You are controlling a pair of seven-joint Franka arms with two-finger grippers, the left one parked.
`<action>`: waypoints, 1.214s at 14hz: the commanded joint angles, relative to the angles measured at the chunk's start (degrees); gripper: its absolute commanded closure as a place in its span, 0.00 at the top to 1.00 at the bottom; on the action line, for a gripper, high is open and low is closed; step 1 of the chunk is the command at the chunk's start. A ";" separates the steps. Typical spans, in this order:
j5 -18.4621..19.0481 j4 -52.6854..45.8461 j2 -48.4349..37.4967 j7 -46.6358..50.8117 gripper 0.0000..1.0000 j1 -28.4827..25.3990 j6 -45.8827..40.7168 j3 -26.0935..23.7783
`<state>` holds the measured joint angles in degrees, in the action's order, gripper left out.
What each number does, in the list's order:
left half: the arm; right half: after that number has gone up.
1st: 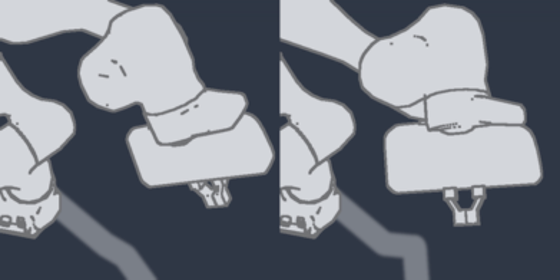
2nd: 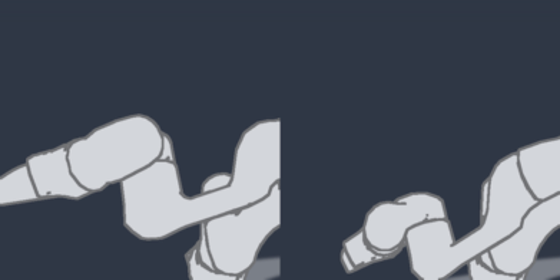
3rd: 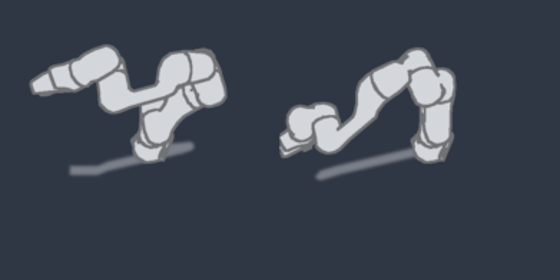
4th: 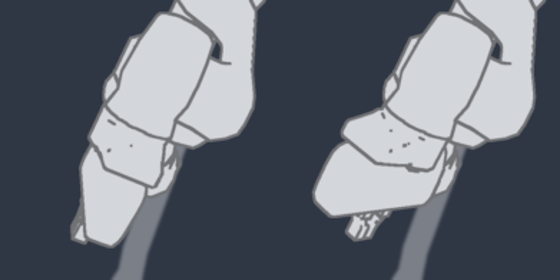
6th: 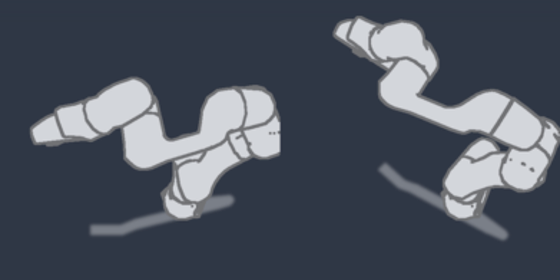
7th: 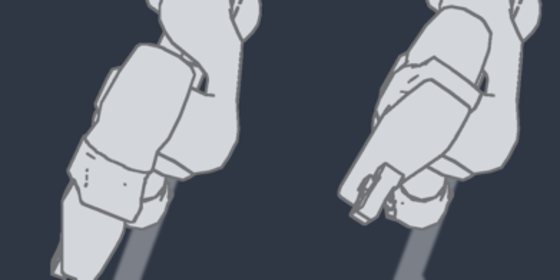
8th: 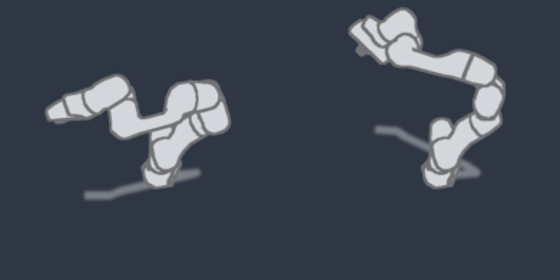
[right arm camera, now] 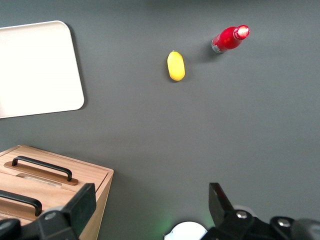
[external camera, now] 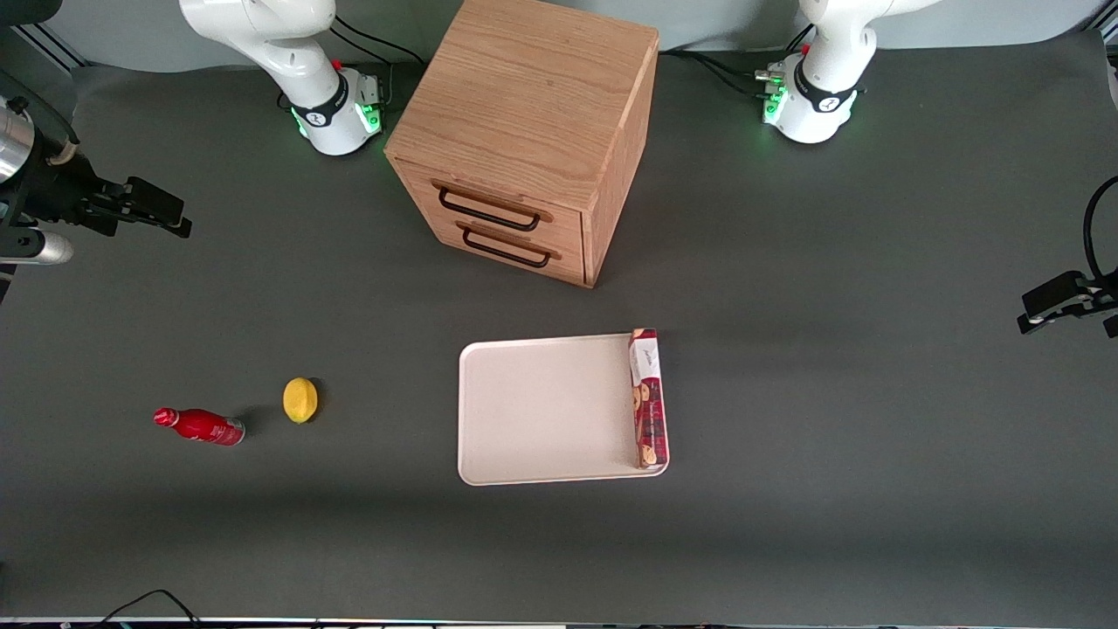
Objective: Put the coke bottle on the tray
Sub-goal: 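Lower the open right gripper onto the red Coca-Cola bottle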
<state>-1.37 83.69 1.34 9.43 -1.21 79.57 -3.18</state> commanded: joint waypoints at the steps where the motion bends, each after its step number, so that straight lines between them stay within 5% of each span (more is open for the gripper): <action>1: -0.39 1.12 -1.43 1.47 1.00 -0.02 -0.29 0.02; 5: 1.01 -0.28 0.05 0.60 1.00 0.33 0.14 0.81; 10: 3.39 -0.90 12.25 -23.96 1.00 0.77 13.38 11.42; 15: 1.82 -0.90 25.53 -29.38 1.00 0.94 32.19 14.26; 17: -3.70 -0.72 28.79 -29.64 1.00 1.03 35.91 14.52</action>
<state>-1.09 84.66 27.53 -18.91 0.17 113.81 10.74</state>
